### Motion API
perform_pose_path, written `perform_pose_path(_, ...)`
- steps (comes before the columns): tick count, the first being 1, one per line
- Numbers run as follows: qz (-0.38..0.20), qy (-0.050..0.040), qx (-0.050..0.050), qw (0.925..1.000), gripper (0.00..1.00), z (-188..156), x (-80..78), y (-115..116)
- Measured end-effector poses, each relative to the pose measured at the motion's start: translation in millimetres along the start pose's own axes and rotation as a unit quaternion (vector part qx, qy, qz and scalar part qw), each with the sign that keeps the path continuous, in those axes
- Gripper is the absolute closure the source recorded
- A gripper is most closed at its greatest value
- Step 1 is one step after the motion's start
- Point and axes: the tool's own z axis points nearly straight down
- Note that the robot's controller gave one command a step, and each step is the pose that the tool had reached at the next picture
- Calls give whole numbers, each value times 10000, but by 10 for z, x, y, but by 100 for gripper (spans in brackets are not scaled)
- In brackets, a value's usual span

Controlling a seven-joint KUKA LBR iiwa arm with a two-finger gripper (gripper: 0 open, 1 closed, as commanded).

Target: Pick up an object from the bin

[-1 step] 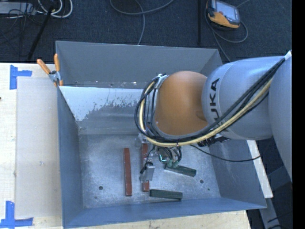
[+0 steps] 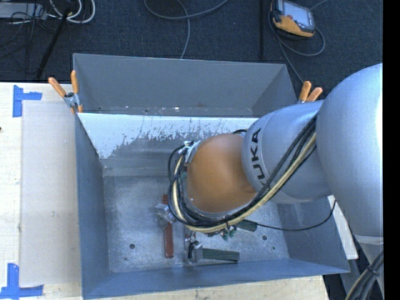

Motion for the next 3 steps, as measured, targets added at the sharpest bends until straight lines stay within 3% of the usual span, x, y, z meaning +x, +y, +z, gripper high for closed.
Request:
perform_pose_path(1,-2722,-13,3,9623,0,-11,-175,248)
perform_pose_path(2,-2689,-6,1,9632,100,-9,-170,236)
perform_pose_path(3,-3254,-33,29,9456,100,-1388,-217,114)
